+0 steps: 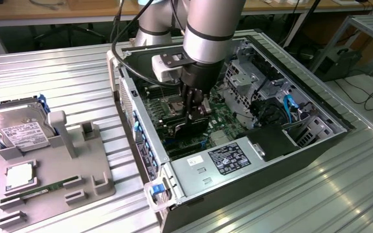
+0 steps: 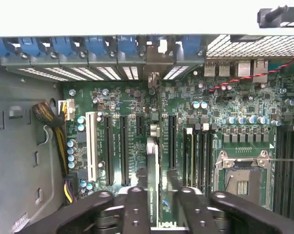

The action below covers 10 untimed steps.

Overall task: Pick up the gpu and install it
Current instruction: 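Insert the gpu into the slot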

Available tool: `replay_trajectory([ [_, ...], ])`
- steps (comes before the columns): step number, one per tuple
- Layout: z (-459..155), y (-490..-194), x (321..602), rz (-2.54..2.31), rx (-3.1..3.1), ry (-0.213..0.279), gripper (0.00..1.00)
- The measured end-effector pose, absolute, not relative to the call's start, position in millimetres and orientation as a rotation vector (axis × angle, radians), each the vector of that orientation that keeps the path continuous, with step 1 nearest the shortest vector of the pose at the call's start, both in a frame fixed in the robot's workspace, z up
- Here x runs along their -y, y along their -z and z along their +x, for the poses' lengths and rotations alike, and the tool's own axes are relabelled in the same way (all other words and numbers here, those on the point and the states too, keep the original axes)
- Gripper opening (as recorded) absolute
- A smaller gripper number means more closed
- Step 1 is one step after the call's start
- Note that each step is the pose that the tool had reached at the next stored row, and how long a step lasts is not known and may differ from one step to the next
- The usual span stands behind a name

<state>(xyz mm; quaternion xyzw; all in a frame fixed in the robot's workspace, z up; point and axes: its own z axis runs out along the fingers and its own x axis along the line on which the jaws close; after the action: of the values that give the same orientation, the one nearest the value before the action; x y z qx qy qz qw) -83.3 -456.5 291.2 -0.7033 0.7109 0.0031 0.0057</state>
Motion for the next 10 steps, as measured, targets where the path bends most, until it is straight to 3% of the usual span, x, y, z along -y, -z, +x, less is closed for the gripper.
replay_trajectory([
  [1,-83.3,-291.2,456.5,-2.201,-2.225,-0.01,0.27],
  [3,-83.3,-291.2,456.5,-2.201,-2.225,-0.01,0.11],
  [10,-83.3,-291.2,456.5,-2.201,-2.225,-0.009,0.11],
])
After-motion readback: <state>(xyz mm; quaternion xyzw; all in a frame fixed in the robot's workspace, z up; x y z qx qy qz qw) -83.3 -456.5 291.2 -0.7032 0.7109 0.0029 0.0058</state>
